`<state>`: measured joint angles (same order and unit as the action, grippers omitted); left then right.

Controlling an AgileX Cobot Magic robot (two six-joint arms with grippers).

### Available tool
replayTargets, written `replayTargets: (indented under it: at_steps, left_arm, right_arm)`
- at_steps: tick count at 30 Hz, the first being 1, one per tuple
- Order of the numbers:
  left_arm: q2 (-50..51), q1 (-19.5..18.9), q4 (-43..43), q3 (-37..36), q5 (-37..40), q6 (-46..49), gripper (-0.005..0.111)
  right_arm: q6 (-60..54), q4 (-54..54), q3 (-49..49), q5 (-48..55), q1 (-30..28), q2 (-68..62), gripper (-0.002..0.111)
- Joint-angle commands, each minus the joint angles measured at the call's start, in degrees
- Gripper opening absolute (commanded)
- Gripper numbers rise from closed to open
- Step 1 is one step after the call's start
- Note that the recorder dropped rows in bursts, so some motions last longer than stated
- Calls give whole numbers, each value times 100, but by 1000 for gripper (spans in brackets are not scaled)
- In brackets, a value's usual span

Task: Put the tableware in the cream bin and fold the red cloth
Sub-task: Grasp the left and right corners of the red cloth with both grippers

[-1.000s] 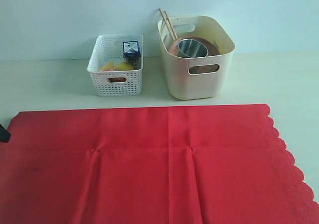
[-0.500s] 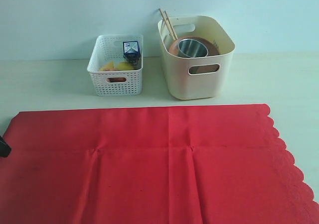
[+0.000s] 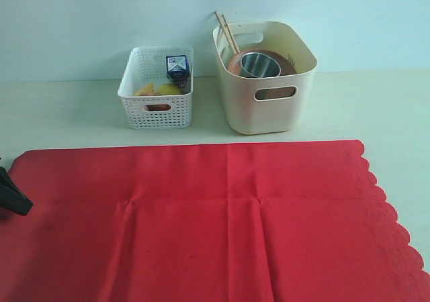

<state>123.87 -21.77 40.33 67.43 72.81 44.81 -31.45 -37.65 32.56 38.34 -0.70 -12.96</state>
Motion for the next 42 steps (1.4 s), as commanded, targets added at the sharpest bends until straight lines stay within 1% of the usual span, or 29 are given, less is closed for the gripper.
replayTargets:
  at_steps: [1,3,4,5,7,10,16,24,29,33,38,42]
  left_arm:
    - [237,236,-32,4,-285,158,62]
    - [274,301,-32,4,-285,194,60]
    - [274,302,-32,4,-285,253,57]
    - [274,311,-6,4,-285,279,51]
    - [264,311,68,4,-285,279,34]
    - [252,311,151,4,-285,279,2]
    - [-47,311,232,4,-285,81,0]
    - [-842,311,291,4,-285,8,0]
    - [-1192,311,609,-48,-285,-7,0]
    - [-1448,311,761,-60,-285,-7,0]
    - [-1658,324,1012,-125,-285,-7,0]
    - [-1811,516,1036,-142,-285,-7,0]
  right_arm:
    - [11,-14,-24,-33,6,17,0]
    - [11,-14,-24,-33,6,17,0]
    - [11,-14,-24,-33,6,17,0]
    - [11,-14,-24,-33,6,17,0]
    - [11,-14,-24,-33,6,17,0]
    - [11,-14,-24,-33,6,17,0]
    - [11,-14,-24,-33,6,17,0]
    - [11,-138,-24,-118,6,17,0]
    - [11,-153,-24,-307,6,17,0]
    - [292,-164,-24,-367,6,17,0]
    - [413,-151,-24,121,6,-175,0]
    - [308,-166,9,417,6,-930,0]
